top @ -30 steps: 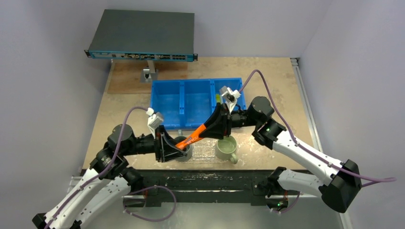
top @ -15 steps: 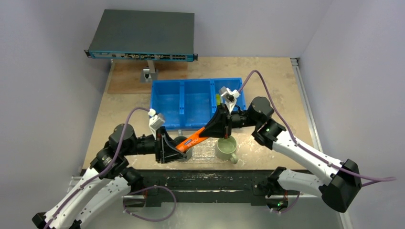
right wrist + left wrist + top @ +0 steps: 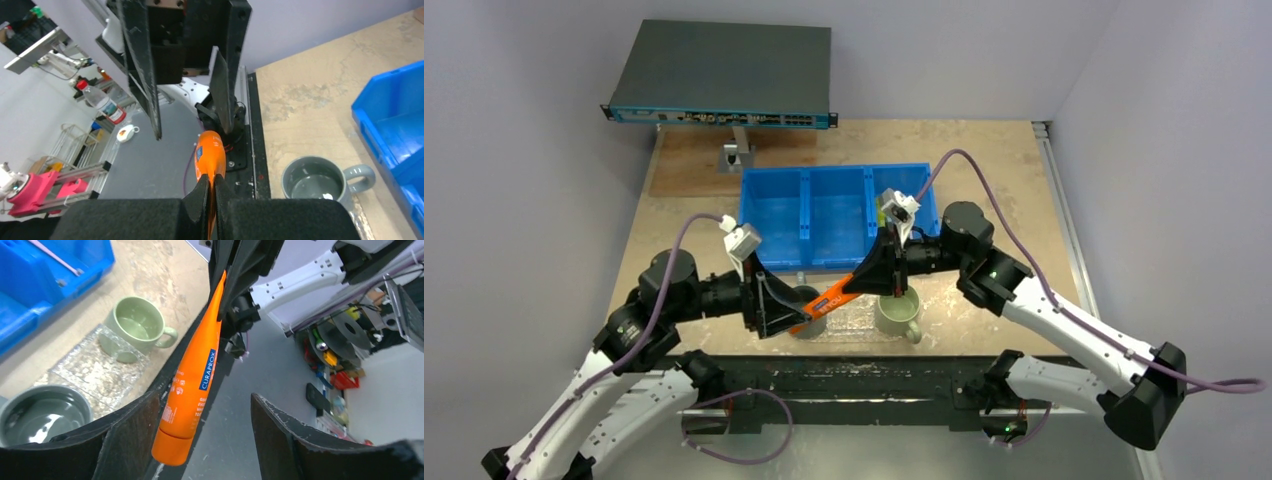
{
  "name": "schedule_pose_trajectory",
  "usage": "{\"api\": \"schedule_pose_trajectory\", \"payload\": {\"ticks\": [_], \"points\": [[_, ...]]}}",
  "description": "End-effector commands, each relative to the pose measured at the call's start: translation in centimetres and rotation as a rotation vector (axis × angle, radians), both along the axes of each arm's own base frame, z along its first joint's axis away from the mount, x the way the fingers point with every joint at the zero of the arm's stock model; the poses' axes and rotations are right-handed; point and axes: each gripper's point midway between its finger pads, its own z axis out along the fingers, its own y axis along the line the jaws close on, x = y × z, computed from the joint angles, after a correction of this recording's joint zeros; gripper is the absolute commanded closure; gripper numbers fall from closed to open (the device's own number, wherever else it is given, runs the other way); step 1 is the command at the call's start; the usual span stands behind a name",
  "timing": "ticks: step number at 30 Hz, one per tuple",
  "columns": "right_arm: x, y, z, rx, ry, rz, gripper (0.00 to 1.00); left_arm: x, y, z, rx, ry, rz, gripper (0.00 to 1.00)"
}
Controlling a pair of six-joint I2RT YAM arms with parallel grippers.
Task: Prepare toiletry sets of a toothbrush and toothpaste on the tray
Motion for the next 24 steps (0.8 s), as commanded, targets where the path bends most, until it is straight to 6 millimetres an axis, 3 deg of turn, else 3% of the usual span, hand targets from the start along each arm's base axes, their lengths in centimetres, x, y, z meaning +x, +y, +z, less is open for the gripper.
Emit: {"api": "schedule_pose_trajectory", "payload": {"ticks": [1, 6, 9, 14, 24], "points": [[0.6, -0.8, 1.9, -0.028, -0.088, -0.066, 1.00, 1.5, 1.6, 1.1, 0.073, -0.077, 0.115, 0.31], [2.4, -1.7, 1.4, -0.125, -0.121, -0.187, 1.00, 2.8, 3.4, 1.1, 0.157, -0.106, 0.230, 0.09], [3.3, -2.1, 0.8, -0.218, -0.150, -0.259, 1.00, 3.4, 4.3, 1.0, 0.190, -0.124, 0.283, 0.03], [4.3, -2.5, 1.3, -0.307, -0.194, -0.377, 1.00, 4.1, 5.6, 0.5, 0.223, -0.142, 0.357, 0.00], [6.2, -3.0, -1.5, -0.542, -0.185, -0.526, 1.00, 4.8, 7.7, -1.2, 0.266, -0.173, 0.462, 0.00]]}}
